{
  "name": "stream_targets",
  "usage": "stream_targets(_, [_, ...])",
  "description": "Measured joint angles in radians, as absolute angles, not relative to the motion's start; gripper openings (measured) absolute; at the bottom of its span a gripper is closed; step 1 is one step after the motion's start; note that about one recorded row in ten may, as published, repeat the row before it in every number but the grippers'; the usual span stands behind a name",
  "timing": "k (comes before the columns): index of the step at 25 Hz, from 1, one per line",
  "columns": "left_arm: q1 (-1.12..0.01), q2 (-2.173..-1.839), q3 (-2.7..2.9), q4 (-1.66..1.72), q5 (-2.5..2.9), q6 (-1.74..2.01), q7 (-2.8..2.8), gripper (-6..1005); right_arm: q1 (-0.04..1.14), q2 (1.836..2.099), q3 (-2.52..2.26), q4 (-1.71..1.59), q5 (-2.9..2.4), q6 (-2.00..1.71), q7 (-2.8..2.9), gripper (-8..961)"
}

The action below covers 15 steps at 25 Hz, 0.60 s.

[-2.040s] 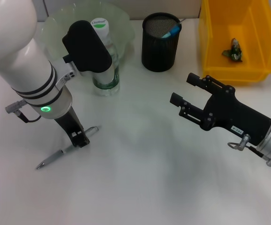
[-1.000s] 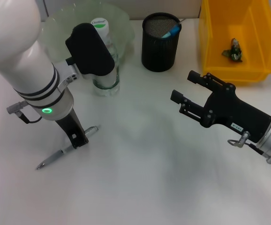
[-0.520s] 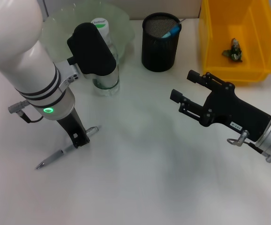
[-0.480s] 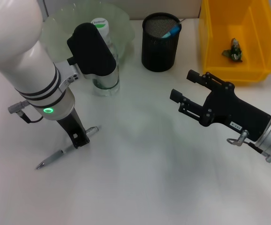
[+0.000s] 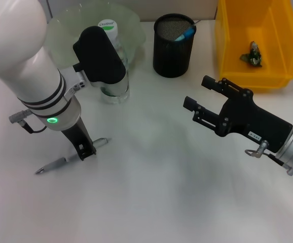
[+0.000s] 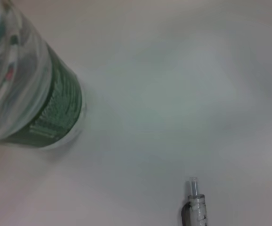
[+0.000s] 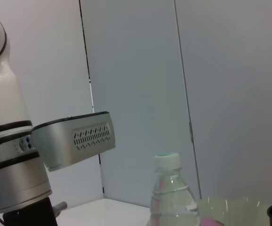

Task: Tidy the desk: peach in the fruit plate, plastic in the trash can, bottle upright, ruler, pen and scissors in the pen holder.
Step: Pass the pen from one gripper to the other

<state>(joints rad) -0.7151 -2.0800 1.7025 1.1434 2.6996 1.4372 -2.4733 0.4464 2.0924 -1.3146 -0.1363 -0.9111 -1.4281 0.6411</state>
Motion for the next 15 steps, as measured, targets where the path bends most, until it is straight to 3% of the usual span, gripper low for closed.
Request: stream_targets(15, [-0.668,-2.076,1.672,1.272,2.702,1.415,-2.504,148,0.424,2.092,-1.253,-0.133,-0.897,-1.45,0.637,710])
